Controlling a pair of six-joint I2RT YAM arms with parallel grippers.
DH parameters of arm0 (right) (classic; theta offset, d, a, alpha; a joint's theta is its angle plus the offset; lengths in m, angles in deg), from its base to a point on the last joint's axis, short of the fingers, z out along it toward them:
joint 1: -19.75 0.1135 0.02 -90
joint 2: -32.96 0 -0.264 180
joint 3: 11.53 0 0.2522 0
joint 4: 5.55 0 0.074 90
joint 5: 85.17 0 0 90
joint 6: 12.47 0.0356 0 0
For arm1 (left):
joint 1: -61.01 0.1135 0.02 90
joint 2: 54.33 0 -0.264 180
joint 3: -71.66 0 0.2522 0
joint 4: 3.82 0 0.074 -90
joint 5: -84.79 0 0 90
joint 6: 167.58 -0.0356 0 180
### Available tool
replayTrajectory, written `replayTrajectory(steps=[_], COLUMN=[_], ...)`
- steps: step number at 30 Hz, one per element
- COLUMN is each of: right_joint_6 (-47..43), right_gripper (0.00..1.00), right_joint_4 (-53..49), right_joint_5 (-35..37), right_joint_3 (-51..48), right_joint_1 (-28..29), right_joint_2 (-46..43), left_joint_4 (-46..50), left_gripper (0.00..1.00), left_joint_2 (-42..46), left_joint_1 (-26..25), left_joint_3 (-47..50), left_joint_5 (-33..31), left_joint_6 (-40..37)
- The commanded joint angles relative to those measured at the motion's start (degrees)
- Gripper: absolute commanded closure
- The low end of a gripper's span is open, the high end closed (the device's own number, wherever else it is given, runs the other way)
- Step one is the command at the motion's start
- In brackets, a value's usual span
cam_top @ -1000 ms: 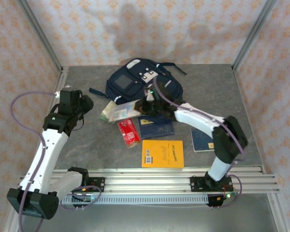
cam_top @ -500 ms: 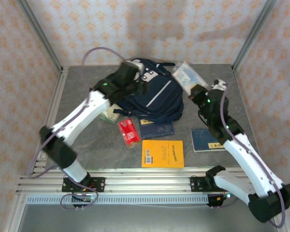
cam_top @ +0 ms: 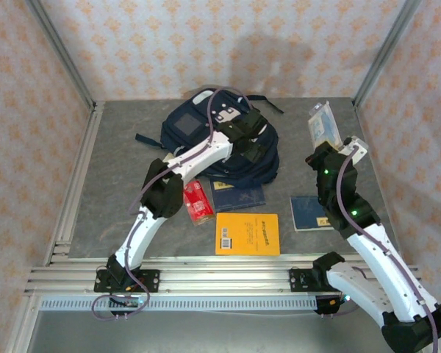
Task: Pack books, pencil case, and school supplies into a backpack
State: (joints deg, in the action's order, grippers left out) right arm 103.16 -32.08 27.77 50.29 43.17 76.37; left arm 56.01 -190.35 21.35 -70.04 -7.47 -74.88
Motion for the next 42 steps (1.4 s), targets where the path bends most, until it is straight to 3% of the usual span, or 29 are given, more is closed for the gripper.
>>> replayTrajectory(steps=[1,8,13,16,18,21,23,32,42], right_joint_6=[-1.58,-1.55,-1.6,-1.86,-2.03,-2.04,-2.12,-1.12,3.8], right_gripper=[1.0,1.0,1.0,1.0,1.0,1.0,1.0,1.0,1.0], right_joint_4=[1.1,1.55,1.56,1.74,2.16,2.23,2.06,0.3,3.19], right_joint_5=[1.35,-0.29,-0.93,-1.13,-1.31,-1.58,-1.96,-9.14,-17.4], right_joint_3=[-0.4,-0.92,-0.81,-1.07,-1.57,-1.73,-1.39,0.82,-0.77], right_joint_1=[-0.27,-0.3,-0.26,-0.3,-0.3,-0.3,-0.3,-0.3,-0.39], right_joint_2=[-0.79,-0.7,-0.72,-0.7,-0.7,0.03,0.4,3.13,2.44], left_joint_4=[2.53,3.57,4.27,3.95,3.34,2.71,2.59,0.58,-0.83], left_gripper=[0.16,0.18,0.29,0.42,0.6,0.89,1.0,1.0,1.0], left_joint_2=[-1.48,-5.77,-7.91,-8.64,-8.47,-7.63,-6.71,6.04,19.61], left_joint_1=[-0.24,0.15,3.41,5.69,5.96,5.56,5.55,7.69,14.83], left_joint_3=[-4.38,-7.66,-9.43,-9.3,-9.0,-9.07,-9.08,-5.38,-2.39], left_joint_5=[-3.84,-7.63,-2.9,6.02,11.09,13.53,13.22,10.01,16.98], left_joint_6=[-1.82,-2.52,0.9,1.52,1.12,0.27,0.33,1.98,4.13])
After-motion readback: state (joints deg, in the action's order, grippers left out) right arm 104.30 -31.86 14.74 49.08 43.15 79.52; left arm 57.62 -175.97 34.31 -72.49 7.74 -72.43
